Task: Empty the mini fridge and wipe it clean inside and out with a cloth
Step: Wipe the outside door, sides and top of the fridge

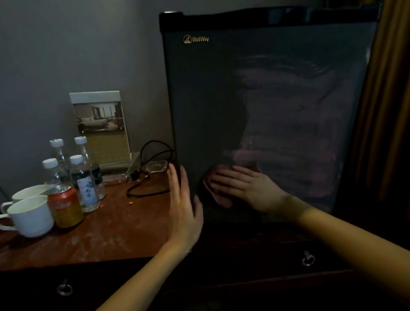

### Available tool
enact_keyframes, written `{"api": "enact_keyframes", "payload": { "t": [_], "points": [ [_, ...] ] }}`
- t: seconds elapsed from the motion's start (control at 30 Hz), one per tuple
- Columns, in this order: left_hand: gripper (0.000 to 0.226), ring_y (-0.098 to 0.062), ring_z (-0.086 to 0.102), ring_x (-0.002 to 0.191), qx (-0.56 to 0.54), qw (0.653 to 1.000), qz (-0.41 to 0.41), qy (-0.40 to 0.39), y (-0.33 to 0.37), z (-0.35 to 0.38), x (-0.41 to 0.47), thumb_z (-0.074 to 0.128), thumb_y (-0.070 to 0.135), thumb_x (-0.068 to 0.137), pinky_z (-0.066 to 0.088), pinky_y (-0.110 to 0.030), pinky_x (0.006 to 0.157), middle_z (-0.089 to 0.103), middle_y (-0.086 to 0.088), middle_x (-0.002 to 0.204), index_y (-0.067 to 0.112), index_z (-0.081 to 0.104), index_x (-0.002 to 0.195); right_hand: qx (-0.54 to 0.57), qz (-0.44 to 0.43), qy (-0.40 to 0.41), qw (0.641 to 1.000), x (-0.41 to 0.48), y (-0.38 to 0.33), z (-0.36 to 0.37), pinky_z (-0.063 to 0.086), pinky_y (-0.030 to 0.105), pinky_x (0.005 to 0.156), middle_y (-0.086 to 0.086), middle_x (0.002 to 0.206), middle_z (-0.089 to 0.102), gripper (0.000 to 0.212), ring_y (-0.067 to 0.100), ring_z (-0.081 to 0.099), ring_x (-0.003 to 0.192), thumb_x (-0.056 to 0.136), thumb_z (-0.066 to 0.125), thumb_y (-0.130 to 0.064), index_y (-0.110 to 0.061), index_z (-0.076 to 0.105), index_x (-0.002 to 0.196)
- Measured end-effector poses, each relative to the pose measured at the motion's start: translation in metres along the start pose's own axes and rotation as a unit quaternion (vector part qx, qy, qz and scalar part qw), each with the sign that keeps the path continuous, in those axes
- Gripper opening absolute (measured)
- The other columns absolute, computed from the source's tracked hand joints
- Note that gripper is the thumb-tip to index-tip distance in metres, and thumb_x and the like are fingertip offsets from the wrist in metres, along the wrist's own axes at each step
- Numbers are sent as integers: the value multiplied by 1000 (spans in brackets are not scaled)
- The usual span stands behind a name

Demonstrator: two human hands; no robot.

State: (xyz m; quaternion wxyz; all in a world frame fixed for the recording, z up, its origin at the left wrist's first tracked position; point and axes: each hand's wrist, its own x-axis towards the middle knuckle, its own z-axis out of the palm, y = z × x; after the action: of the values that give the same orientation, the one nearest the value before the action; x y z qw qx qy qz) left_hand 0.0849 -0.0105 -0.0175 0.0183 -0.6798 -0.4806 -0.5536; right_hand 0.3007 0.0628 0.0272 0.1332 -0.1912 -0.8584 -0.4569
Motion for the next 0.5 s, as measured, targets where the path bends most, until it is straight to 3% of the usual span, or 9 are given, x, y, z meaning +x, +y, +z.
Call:
{"api": "enact_keyframes", "payload": {
  "t": [0.17,0.27,0.4,0.5],
  "points": [
    [78,-12,-8,149,26,996,81,19,17,-12,52,49,-1,93,7,-26,121,-12,1,162,12,2,154,41,119,77,989,50,48,-45,2,34,121,3,155,29,58,19,17,145,90,38,-19,-21,32,148],
    [79,-8,-8,148,30,995,87,34,21,-22,75,50,0,94,4,-20,120,-13,3,162,14,0,153,32,197,141,970,82,88,-74,8,40,121,9,154,33,53,25,20,145,94,38,-18,-17,37,147],
    [78,-7,-6,148,33,993,100,58,26,-33,100,49,0,94,8,-28,121,-9,2,162,14,0,153,20,305,270,913,129,123,-102,20,46,119,12,151,39,49,31,29,142,95,42,-8,-10,43,144],
    [76,-4,-5,148,38,990,114,71,30,-39,114,49,0,94,5,-18,119,-7,2,162,13,2,153,27,363,327,872,159,118,-108,21,46,118,12,150,40,51,30,31,142,93,38,-7,-9,44,144]
  ]
}}
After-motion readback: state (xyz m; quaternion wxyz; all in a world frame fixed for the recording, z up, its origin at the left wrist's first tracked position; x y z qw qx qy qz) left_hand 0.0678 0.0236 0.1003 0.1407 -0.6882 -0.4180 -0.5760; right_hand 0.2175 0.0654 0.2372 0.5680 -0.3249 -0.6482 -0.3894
